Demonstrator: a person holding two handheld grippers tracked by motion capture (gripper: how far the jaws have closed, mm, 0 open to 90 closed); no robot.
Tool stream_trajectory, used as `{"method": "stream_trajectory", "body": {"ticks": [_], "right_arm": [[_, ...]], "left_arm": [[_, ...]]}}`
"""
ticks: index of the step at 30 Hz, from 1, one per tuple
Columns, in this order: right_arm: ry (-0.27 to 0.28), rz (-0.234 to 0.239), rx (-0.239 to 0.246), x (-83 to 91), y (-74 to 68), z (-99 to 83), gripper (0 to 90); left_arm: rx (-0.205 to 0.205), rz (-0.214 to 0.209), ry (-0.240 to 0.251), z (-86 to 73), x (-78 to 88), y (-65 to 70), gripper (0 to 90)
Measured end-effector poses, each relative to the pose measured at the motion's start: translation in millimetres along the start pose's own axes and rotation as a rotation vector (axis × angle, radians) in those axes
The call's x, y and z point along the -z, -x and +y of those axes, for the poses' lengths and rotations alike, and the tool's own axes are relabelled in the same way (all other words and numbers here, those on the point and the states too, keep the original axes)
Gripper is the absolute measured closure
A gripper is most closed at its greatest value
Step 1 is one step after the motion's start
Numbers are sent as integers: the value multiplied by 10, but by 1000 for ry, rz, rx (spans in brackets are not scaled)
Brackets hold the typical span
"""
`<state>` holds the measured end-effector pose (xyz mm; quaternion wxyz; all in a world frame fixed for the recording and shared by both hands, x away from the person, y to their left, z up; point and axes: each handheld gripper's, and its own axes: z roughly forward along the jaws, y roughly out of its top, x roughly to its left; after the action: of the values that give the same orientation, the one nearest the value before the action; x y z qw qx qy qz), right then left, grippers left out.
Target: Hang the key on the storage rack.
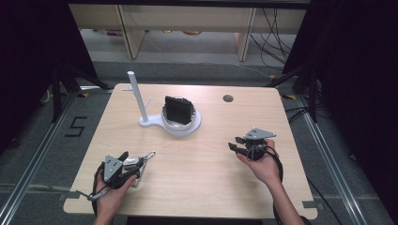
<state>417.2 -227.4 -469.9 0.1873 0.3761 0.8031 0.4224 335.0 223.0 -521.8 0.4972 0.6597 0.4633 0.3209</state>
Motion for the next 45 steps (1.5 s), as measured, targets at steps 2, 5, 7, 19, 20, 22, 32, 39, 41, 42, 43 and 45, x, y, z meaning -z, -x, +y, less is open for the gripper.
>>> {"method": "stream_trajectory", "body": {"ticks": [2,5,7,19,20,22,32,39,41,42,43,45], "right_arm": [[-5,1,0,5,-5,1,585],[-5,3,20,7,-8,4,583],[-7,13,14,8,-25,5,580],[-37,26,23,-16,-19,-11,569],[-39,27,22,-15,-21,-7,568],[-39,23,23,-12,-19,-6,567],[-47,22,-2,-2,-18,-12,557],[-49,31,12,-19,-10,-15,550],[-52,20,22,-22,-7,-17,549],[-53,23,20,-26,-11,-19,549],[-55,20,21,-28,-9,-20,549],[-53,21,22,-29,-9,-22,549]], "left_arm": [[-14,-24,-22,72,-4,-2,345],[-43,-50,-75,220,-27,-19,345],[-68,-78,-143,340,-93,-67,356],[-195,-231,-512,558,-442,-195,453],[-210,-244,-541,575,-501,-182,452],[-212,-246,-552,571,-532,-166,452],[-282,-281,-741,604,-736,-138,471],[-258,-304,-783,574,-808,-140,476],[-259,-301,-792,577,-829,-143,482],[-264,-305,-800,585,-839,-147,485],[-272,-298,-799,586,-845,-147,488],[-267,-299,-799,589,-860,-129,489]]}}
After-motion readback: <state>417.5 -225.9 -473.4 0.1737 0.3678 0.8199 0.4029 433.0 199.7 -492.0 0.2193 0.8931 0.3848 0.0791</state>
